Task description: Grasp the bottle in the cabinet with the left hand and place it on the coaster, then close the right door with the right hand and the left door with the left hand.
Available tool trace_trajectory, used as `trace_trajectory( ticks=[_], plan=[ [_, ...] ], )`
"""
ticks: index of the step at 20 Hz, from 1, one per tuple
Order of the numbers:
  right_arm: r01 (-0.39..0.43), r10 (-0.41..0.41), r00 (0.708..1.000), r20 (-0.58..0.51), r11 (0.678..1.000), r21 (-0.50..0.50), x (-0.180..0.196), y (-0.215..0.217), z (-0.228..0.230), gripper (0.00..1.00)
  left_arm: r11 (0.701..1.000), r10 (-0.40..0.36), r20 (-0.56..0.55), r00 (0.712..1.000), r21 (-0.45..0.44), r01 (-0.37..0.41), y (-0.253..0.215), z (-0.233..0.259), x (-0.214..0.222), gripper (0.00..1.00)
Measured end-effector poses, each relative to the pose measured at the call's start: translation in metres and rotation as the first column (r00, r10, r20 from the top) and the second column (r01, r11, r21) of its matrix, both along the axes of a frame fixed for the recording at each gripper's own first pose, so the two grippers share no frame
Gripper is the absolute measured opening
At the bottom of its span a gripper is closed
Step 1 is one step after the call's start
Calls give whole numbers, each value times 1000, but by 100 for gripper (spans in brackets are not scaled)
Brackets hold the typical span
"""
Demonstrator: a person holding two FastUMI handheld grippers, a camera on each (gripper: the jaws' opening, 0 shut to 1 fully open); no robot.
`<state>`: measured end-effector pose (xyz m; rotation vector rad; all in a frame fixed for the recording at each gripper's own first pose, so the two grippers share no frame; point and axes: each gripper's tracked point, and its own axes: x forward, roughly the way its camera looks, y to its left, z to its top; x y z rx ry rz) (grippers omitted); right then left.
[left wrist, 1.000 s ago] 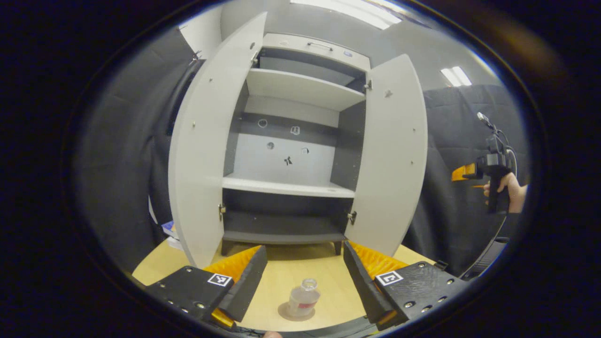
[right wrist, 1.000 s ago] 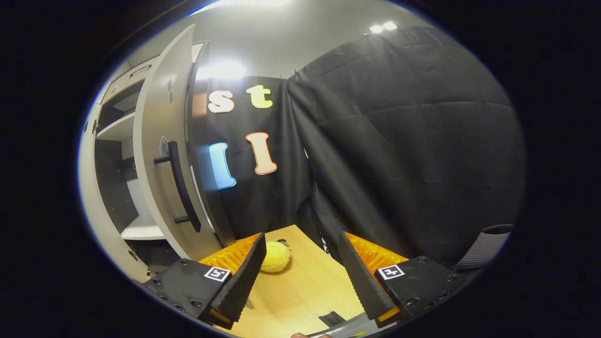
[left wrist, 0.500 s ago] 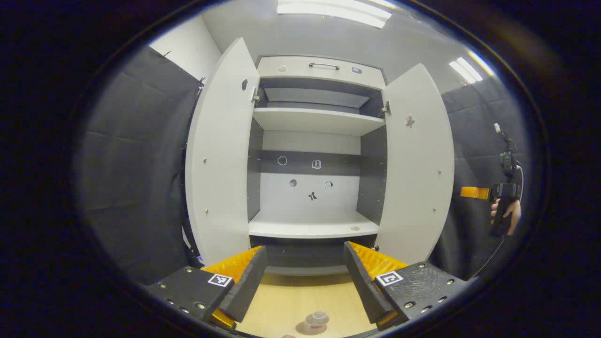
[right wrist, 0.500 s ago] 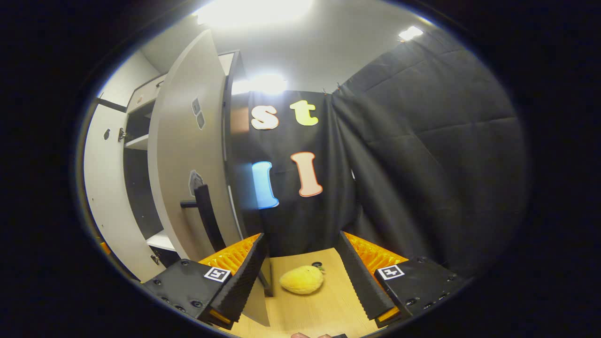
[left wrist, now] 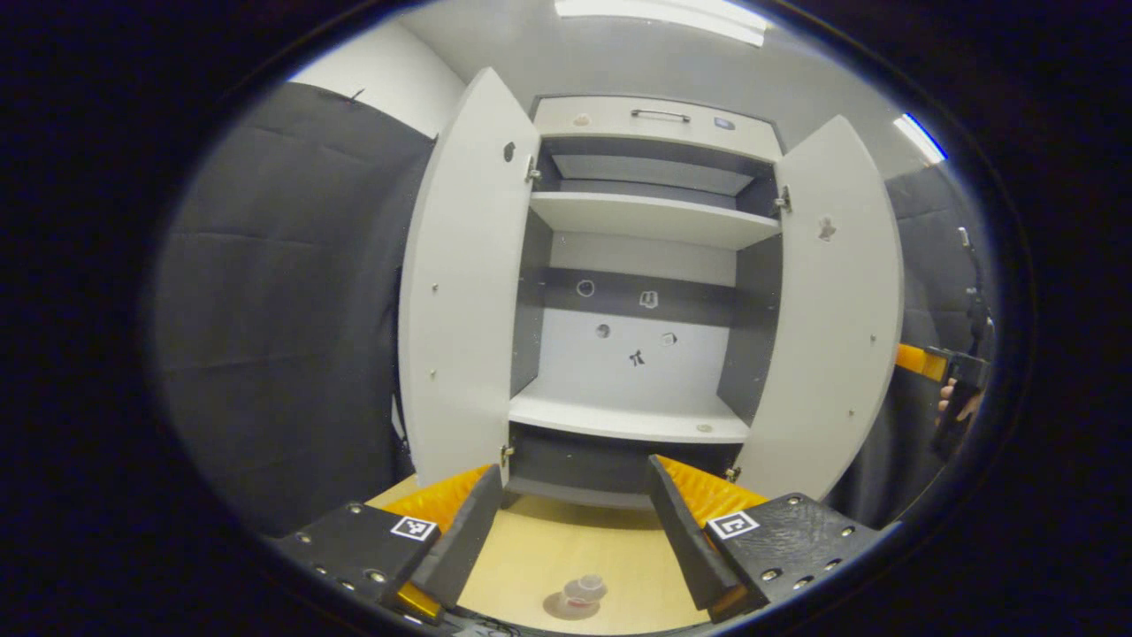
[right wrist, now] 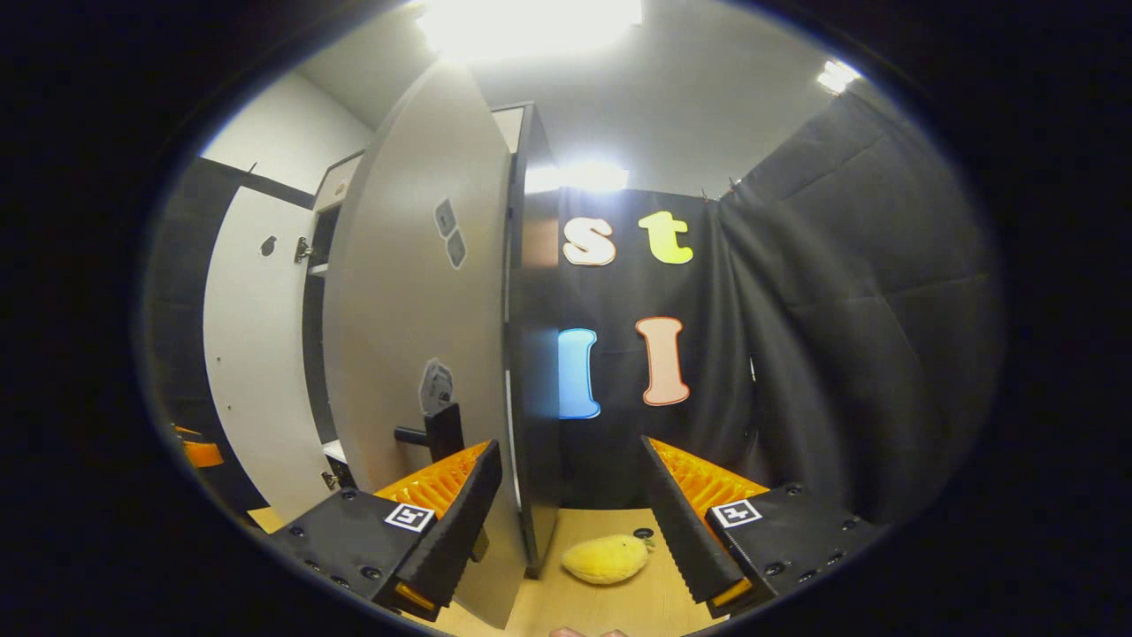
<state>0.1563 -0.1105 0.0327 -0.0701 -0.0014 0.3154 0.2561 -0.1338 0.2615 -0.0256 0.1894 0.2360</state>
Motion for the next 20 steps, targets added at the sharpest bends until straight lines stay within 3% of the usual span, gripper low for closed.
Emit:
trace_trajectory(
  ticks=[3,4,8,10,13,16,17,20],
  plan=[
    [-5,5,1000,-5,1000,-14,-2,0,-3,92,1000,8,17,1000,29,-9,7,3,-6,100],
    [-8,8,1000,-14,1000,-22,-3,0,-5,96,1000,-7,31,1000,27,6,4,6,-7,100],
    [9,-9,1000,-14,999,-35,-4,1,-5,96,999,-24,63,998,-27,26,1,6,-1,100],
    [8,-9,1000,-21,1000,-28,-8,7,-7,92,999,-33,68,997,-31,35,3,4,1,100],
    [-6,6,1000,-29,1000,-26,-18,30,-8,96,998,-60,57,997,-22,61,11,-2,8,100],
    [-29,28,998,-49,1000,-11,-22,55,-11,92,994,-102,25,994,-36,103,14,-14,8,100],
    [-38,38,998,-54,999,-8,-23,67,-12,96,994,-103,14,995,-35,104,20,-19,6,100],
    [-47,46,998,-42,999,-21,-25,94,-12,92,996,-75,7,997,-54,76,42,-22,1,100]
  ],
)
